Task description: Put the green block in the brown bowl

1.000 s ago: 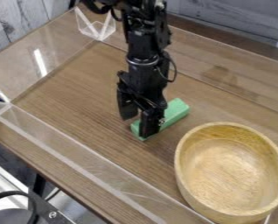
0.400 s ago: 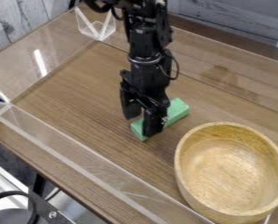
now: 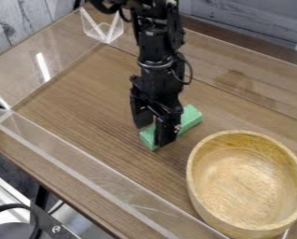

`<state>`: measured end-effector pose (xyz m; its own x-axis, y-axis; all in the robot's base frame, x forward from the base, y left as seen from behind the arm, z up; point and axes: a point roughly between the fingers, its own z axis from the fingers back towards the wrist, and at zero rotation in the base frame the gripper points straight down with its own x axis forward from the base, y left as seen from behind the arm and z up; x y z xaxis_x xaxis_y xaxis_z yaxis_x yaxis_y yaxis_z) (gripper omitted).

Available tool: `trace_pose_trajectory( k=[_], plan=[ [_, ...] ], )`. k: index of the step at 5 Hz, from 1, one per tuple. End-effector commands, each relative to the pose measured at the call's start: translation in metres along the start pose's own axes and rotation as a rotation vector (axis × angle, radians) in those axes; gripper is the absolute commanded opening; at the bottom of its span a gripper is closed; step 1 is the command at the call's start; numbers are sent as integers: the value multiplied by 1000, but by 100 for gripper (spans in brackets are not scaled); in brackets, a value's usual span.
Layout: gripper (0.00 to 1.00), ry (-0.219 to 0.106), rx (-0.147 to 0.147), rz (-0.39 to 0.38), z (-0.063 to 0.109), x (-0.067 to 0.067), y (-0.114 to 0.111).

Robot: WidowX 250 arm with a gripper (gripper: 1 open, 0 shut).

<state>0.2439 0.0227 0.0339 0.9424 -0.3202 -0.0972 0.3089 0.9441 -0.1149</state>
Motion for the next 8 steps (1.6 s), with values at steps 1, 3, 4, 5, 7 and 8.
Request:
trace_pose_trajectory(
  k=[1,3,4,5,7,8],
  plan=[
    [100,-79,25,5,23,9,5],
    [100,-92,18,9,26,8,5],
    [100,-92,14,11,26,7,5],
    [0,-87,12,16,22,9,6],
    [0,-108,22,22,34,17,6],
    [0,-124,29,19,43,22,4]
  ],
)
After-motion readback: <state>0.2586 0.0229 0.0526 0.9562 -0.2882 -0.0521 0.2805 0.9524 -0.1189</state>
